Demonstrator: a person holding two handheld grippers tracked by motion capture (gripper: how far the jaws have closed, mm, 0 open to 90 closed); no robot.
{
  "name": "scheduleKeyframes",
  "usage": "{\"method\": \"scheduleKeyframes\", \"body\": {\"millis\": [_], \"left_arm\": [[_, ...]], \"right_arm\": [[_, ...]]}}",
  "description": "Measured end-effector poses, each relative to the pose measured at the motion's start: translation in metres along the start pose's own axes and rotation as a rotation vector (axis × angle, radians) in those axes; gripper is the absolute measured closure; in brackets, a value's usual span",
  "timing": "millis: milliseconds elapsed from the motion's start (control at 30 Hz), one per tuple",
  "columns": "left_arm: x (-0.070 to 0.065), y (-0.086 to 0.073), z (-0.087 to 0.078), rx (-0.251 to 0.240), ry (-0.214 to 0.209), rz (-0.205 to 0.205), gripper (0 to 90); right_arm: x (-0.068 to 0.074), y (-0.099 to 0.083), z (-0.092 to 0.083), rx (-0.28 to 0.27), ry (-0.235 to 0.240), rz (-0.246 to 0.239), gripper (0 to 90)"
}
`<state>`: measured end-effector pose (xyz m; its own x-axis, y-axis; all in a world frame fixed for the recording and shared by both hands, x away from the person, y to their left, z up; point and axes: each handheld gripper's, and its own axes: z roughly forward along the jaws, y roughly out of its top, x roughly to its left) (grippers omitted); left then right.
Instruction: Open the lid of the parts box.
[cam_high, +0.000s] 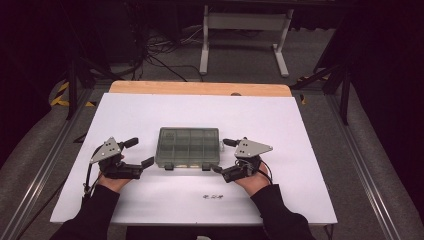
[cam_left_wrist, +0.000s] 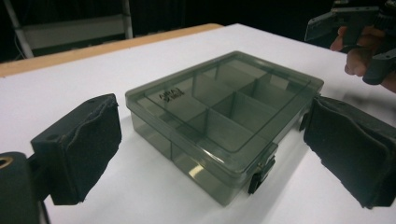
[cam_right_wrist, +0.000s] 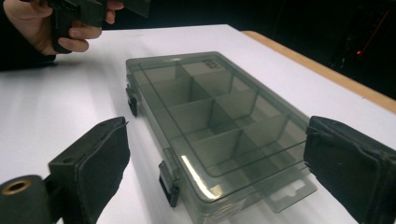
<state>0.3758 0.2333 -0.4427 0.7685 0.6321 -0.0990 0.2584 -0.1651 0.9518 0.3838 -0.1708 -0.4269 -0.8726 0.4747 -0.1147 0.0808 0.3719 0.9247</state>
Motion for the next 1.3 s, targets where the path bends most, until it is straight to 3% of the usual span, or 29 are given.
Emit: {"method": "scheduleKeyframes", "body": {"millis": [133, 400, 467, 633, 767, 933, 1067, 1300], "left_arm": [[0.0, -0.002, 0.003, 0.045, -0.019, 0.007, 6.2], [0.001, -0.008, 0.006, 0.079, -0.011, 0.01, 4.0], [0.002, -0.01, 0.008, 0.096, -0.025, 0.013, 4.0], [-0.001, -0.013, 0.014, 0.14, -0.029, 0.033, 6.5], [0.0, -0.013, 0.015, 0.173, -0.034, 0.02, 12.4], [-0.001, -0.014, 0.017, 0.206, -0.055, 0.018, 20.7], [-0.003, -0.015, 0.019, 0.243, -0.045, 0.016, 26.5], [-0.003, -0.015, 0.022, 0.289, -0.043, 0.029, 44.9]], "right_arm": [[0.0, -0.003, 0.003, 0.026, 0.015, 0.012, 9.5], [0.002, -0.011, 0.007, 0.083, 0.022, 0.028, 11.3], [0.002, -0.013, 0.009, 0.098, 0.027, 0.03, 11.6], [-0.001, -0.016, 0.01, 0.125, 0.024, 0.066, 14.0], [-0.004, -0.02, 0.012, 0.159, 0.023, 0.097, 18.8], [-0.003, -0.02, 0.015, 0.194, 0.028, 0.08, 25.0], [-0.005, -0.021, 0.014, 0.207, 0.023, 0.093, 30.9], [-0.006, -0.022, 0.014, 0.228, 0.005, 0.085, 43.7]]}}
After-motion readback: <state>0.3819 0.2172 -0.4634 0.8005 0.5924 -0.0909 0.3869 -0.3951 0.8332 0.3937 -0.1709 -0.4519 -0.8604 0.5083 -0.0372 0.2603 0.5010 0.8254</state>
